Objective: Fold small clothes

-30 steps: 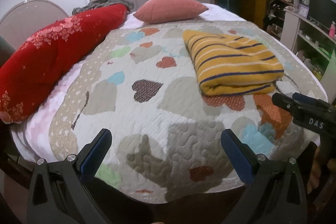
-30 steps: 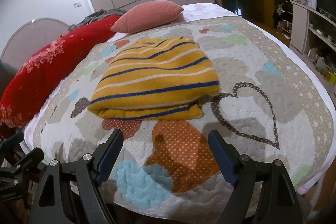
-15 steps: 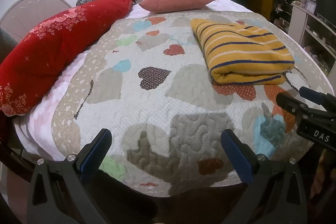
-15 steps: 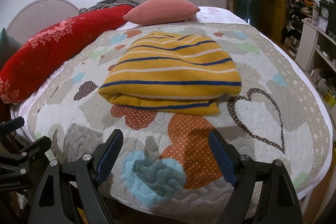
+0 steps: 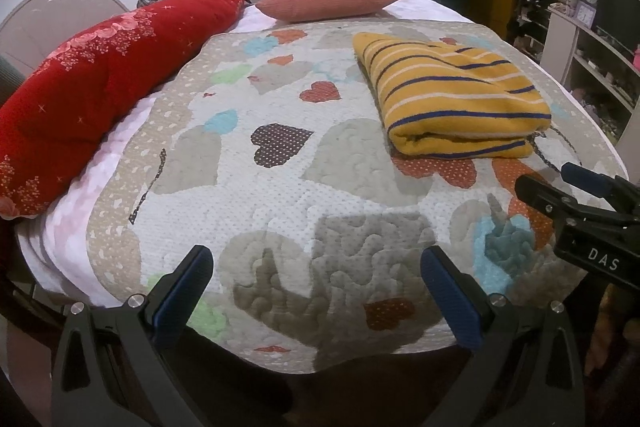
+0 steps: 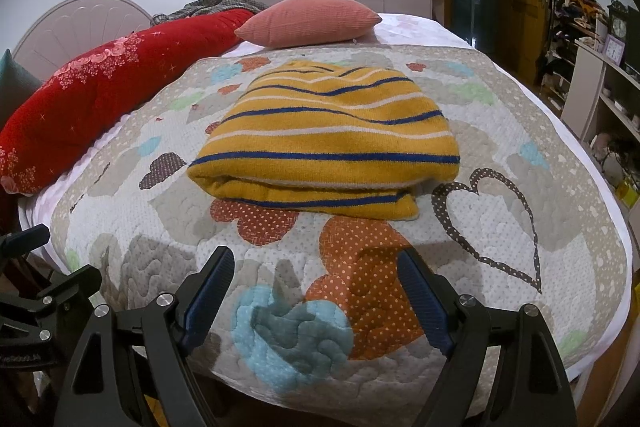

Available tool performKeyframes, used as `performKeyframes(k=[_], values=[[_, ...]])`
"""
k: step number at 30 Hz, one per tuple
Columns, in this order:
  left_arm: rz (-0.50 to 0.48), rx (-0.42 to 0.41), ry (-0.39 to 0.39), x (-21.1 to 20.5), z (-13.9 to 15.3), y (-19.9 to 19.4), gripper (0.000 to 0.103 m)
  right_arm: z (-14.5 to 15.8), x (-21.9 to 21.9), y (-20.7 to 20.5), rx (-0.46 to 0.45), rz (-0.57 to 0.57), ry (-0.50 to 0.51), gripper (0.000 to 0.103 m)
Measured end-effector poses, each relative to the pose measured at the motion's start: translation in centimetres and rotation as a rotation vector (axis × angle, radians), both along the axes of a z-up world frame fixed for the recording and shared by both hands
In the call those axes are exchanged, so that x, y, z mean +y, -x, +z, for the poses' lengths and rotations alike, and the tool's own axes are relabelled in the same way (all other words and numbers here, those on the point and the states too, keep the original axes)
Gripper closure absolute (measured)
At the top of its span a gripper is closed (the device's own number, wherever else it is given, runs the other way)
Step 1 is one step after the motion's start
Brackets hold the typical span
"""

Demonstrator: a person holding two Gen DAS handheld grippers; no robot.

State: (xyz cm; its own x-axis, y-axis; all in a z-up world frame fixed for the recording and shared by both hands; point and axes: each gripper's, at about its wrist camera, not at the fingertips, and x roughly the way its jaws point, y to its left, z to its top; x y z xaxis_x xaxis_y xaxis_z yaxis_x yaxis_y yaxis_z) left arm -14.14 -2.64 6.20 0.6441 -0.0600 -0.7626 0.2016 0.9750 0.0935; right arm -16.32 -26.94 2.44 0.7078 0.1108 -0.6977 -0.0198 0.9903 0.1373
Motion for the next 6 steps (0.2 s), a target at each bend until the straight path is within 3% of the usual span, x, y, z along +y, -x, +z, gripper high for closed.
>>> performKeyframes(k=[6], values=[[0.001, 0.009, 0.009, 0.02, -0.08, -0.04, 0.0, -0.24, 0.17, -0.01, 0.004, 0.003, 0.009, 0.015]])
